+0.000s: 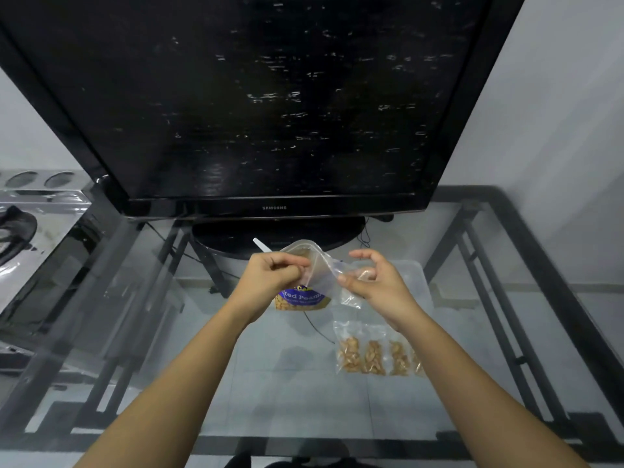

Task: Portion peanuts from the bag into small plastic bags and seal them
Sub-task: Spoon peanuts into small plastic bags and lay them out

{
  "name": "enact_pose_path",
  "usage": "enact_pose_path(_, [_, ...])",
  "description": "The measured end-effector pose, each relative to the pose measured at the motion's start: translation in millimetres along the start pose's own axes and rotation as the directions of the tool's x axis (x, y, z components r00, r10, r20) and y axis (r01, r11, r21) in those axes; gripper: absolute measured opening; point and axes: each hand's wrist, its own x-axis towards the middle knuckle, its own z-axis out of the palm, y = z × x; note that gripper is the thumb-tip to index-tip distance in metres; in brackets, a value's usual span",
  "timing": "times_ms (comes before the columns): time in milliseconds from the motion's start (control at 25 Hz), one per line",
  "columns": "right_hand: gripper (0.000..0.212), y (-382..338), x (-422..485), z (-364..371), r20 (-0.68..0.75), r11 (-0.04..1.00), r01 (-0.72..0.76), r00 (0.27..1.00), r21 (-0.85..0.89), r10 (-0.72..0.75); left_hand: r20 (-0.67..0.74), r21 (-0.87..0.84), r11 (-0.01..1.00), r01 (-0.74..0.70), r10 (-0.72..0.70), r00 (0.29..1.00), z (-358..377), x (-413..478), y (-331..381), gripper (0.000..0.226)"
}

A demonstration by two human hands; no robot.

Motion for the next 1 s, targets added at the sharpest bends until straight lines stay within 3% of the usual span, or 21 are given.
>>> enact_pose_path(400, [0.047,2,-8,-7,0.034,0.998,0.043,0.999,-0.056,-0.041,-0.015,0.167,0.985,-0.037,0.04,0.999,6,-8,-2,0.009])
enact_pose_path(720, [0.056,16,-4,-12,0.061,1.0,0.016,0.998,0.007,-0.016,-0.129,0.312,0.944,-0.107,0.153,0.98,12,-6,2,0.038])
enact_pose_path(1000, [0.048,17,-3,-10,0.018,0.997,0.076,0.997,0.02,-0.076,-0.096,0.193,0.979,-0.07,0.089,0.991,3,-1,-1,0.036])
